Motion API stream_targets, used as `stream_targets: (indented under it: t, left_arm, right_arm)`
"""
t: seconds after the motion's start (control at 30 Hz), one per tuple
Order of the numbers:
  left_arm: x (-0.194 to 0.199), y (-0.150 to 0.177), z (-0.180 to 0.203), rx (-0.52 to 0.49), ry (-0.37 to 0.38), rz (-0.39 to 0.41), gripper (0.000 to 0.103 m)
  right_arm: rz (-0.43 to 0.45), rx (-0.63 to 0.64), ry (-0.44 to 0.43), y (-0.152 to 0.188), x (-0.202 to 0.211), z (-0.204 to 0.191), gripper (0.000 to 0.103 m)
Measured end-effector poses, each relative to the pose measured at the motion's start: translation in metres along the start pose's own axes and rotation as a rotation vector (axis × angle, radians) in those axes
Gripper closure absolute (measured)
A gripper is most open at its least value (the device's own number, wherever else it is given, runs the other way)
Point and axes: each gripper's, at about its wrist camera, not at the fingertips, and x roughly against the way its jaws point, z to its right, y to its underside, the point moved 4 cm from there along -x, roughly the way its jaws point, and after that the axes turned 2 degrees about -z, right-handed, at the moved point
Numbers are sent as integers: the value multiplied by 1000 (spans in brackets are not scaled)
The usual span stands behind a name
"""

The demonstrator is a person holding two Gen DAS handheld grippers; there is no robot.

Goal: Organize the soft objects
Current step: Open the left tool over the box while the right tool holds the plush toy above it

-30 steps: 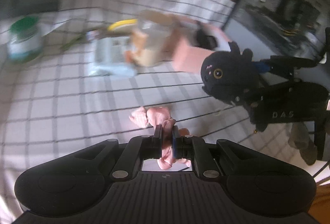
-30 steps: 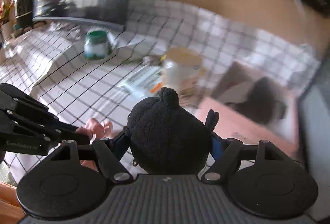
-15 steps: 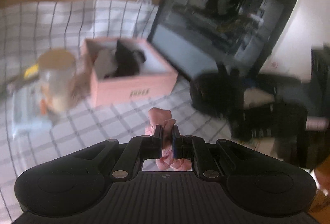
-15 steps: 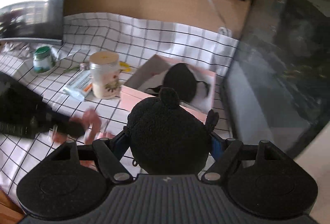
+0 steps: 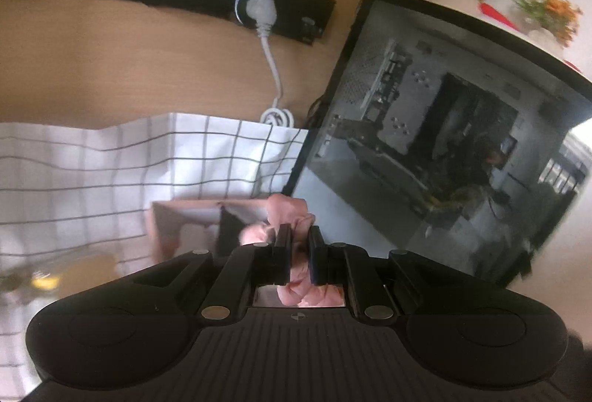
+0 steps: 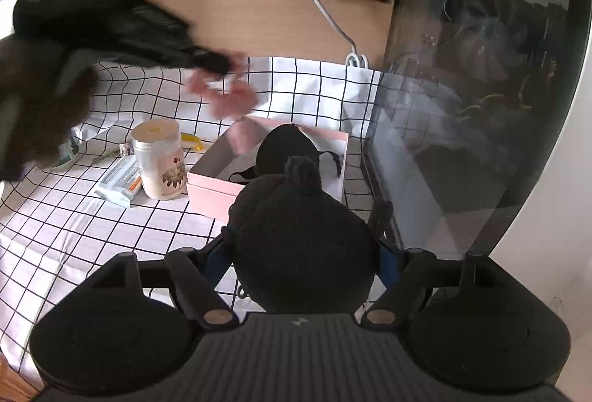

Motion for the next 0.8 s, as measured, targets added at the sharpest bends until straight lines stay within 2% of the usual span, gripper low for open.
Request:
stream_targets:
  t: [0.07,0.1,0.2,0.3,0.43,0.63,0.73,0.8]
  left_arm:
    - [-26,-6,-9,60,25,-7,90]
    - [-41,-7,-14,91,20,-30,87]
    - [-79,7,-28,101,-68,-101,84]
    - [-87,25,-43,128,-112,-143,84]
    - [-50,41,-60,229,-100,-83,84]
    - [17,80,-58,228,-128,-59,84]
    - [44,96,-55,234,-150,-65,84]
    - [61,108,-57,243,-175,-73,84]
  right_arm:
    - [-3,6,-1,0,-4,0,26]
    - [-3,8,-1,0,-5,1,26]
    - [-6,4,-9,1,-10,4,26]
    - [-14,-6,-21,1,-15,8,26]
    - [-9,-33,-64,-18,-29,17,26]
    - [54,-173,-155,-94,-74,39,26]
    - [26,-255,-192,-123,-118,42,26]
    - [-31,-292,-194,-130,-155,37,26]
